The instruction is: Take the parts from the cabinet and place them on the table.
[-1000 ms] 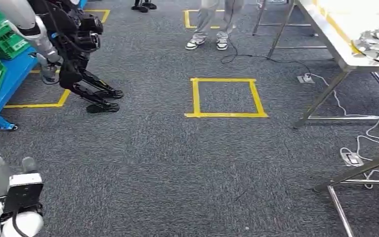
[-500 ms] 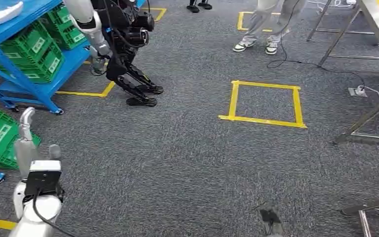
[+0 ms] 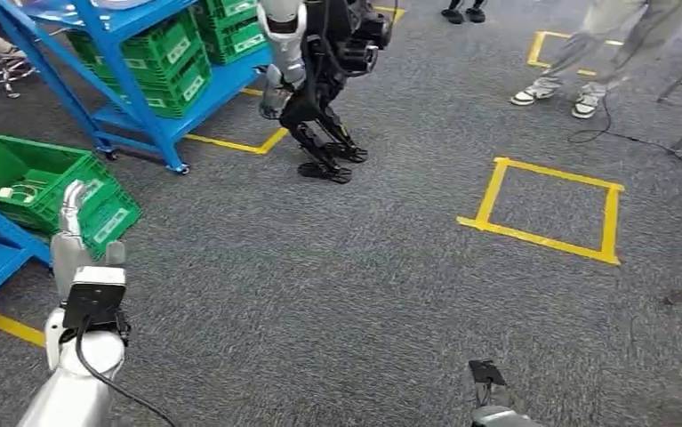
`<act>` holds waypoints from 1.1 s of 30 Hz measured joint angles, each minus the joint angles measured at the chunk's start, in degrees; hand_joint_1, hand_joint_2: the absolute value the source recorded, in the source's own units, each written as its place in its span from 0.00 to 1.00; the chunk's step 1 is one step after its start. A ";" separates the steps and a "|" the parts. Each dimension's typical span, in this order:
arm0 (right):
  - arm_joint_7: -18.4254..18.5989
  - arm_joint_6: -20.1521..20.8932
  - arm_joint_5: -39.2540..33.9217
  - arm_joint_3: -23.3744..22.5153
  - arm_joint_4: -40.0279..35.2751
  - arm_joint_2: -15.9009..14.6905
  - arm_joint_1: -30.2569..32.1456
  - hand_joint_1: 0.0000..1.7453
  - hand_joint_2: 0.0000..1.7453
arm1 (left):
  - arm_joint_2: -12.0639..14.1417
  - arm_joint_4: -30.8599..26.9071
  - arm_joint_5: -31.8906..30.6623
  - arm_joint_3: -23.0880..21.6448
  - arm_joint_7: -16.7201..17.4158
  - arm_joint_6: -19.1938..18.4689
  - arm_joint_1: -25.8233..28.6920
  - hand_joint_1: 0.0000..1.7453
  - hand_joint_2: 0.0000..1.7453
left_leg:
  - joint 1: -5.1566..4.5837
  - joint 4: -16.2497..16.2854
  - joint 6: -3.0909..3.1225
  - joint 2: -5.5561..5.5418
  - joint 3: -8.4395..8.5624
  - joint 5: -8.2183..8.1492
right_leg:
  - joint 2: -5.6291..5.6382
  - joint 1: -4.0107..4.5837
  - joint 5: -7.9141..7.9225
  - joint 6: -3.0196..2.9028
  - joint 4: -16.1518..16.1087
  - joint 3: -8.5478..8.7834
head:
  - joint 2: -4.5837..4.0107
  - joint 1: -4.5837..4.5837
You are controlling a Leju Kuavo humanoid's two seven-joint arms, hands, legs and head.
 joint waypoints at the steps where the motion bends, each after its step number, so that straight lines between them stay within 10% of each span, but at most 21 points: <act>1: -0.02 0.02 -0.15 0.00 0.00 -0.09 0.07 0.00 0.00 | -0.20 0.09 0.07 -0.04 0.00 -0.17 -0.29 0.00 0.00 | 0.03 0.00 0.28 -0.69 -0.04 0.05 | 2.01 -0.05 -2.22 0.03 4.80 -2.29 | 0.00 0.35; 4: -0.07 0.09 -0.50 0.00 0.00 -0.17 0.62 0.00 0.00 | -0.35 0.46 0.13 -0.24 0.04 -0.57 -0.44 0.00 0.00 | -0.05 0.02 0.43 -3.47 0.00 -0.03 | 3.65 -0.02 -5.13 0.01 15.47 -8.42 | 0.00 0.63; 7: -0.33 0.11 -0.48 0.00 0.00 -0.33 0.76 0.00 0.00 | -0.44 0.70 0.15 -0.24 0.15 -0.83 -0.45 0.00 0.00 | 0.02 0.06 0.33 -6.29 0.38 -0.04 | 4.64 -0.11 2.09 -0.56 5.09 -4.47 | 0.00 0.66; 8: -0.39 0.15 -0.48 0.00 0.00 -0.44 0.63 0.00 0.00 | -0.50 0.70 0.17 -0.24 0.15 -0.87 -0.51 0.00 0.00 | 0.15 0.11 0.16 -7.06 0.55 -0.13 | 6.81 -0.36 4.74 -0.55 -0.18 -2.11 | 0.00 0.68; 9: -0.42 0.20 -0.48 0.00 0.00 -0.46 0.60 0.00 0.00 | -0.50 0.74 0.18 -0.26 0.15 -0.94 -0.63 0.00 0.00 | -0.08 0.23 -0.25 -7.75 0.30 -0.23 | 9.85 -0.82 3.98 -0.57 -2.15 -0.94 | 0.00 0.63; 13: -0.33 0.28 -0.48 0.00 -0.07 -0.44 0.62 0.00 0.00 | -0.52 1.01 0.22 -0.46 0.17 -1.03 -0.77 0.00 0.00 | 0.61 -0.06 -1.88 -10.38 -0.55 0.44 | 7.68 -0.37 4.08 -1.55 -2.55 -0.82 | 0.00 0.59; 16: -0.48 0.37 -0.44 0.00 -0.09 -0.55 0.40 0.00 0.00 | -0.50 1.05 0.57 -0.48 0.17 -1.35 -1.25 0.00 0.00 | 0.10 6.15 -2.48 -2.74 -3.70 -4.02 | 5.30 -0.32 4.42 -2.45 -3.35 -0.55 | 0.00 0.04; 19: -0.46 0.39 -0.50 0.00 -0.09 -0.61 0.78 0.00 0.00 | -0.50 1.25 0.68 -0.48 0.17 -1.51 -1.07 0.00 0.00 | 0.14 18.15 -2.85 -1.94 -9.65 -8.16 | 2.72 -0.18 4.19 -2.70 -3.29 -0.53 | 0.00 -0.02; 22: -0.48 0.39 -0.50 0.00 -0.09 -0.61 0.75 0.00 0.00 | -0.50 1.36 0.70 -0.48 0.26 -1.53 -1.12 0.00 0.00 | 0.11 9.39 -2.80 -0.98 -5.26 -1.93 | 0.21 -0.20 3.83 -2.49 -3.27 -0.06 | 0.00 -0.02; 23: -0.48 0.39 -0.50 0.00 -0.09 -0.61 0.73 0.00 0.00 | -0.50 1.36 0.70 -0.48 0.31 -1.53 -1.18 0.00 0.00 | 0.03 4.33 -2.61 0.67 -2.41 0.24 | -0.42 -0.17 3.62 -2.36 -3.27 0.27 | 0.00 -0.02; 24: -0.48 0.39 -0.50 0.00 -0.09 -0.66 0.71 0.00 0.00 | -0.50 1.36 0.70 -0.48 0.31 -1.53 -1.31 0.00 0.00 | -0.39 0.80 -2.45 4.83 -0.32 0.75 | -0.91 0.32 3.34 -2.00 -3.20 0.45 | 0.00 -0.07; 29: -0.48 0.42 -0.50 0.00 -0.09 -0.74 0.52 0.00 0.00 | -0.68 1.38 0.72 -0.52 0.33 -1.53 -1.30 0.00 0.00 | -0.25 -0.22 -0.41 1.15 -0.47 0.75 | -3.76 0.53 2.34 -0.62 -3.13 0.65 | 0.00 0.19; 31: -0.48 0.42 -0.50 0.00 -0.09 -0.74 0.35 0.00 0.00 | -0.81 1.38 0.77 -0.50 0.33 -1.53 -1.46 0.00 0.00 | 0.04 -0.22 0.02 -0.17 -0.47 0.77 | 2.20 0.16 -0.82 -0.15 2.21 -1.23 | 0.00 0.68; 33: -0.48 0.44 -0.52 0.00 -0.11 -0.76 0.61 0.00 0.00 | -0.90 1.44 0.74 -0.57 0.33 -1.60 -1.35 0.00 0.00 | 0.05 -0.21 0.20 -1.82 -0.50 0.77 | 3.57 0.09 -5.18 0.09 12.77 -6.40 | 0.00 0.92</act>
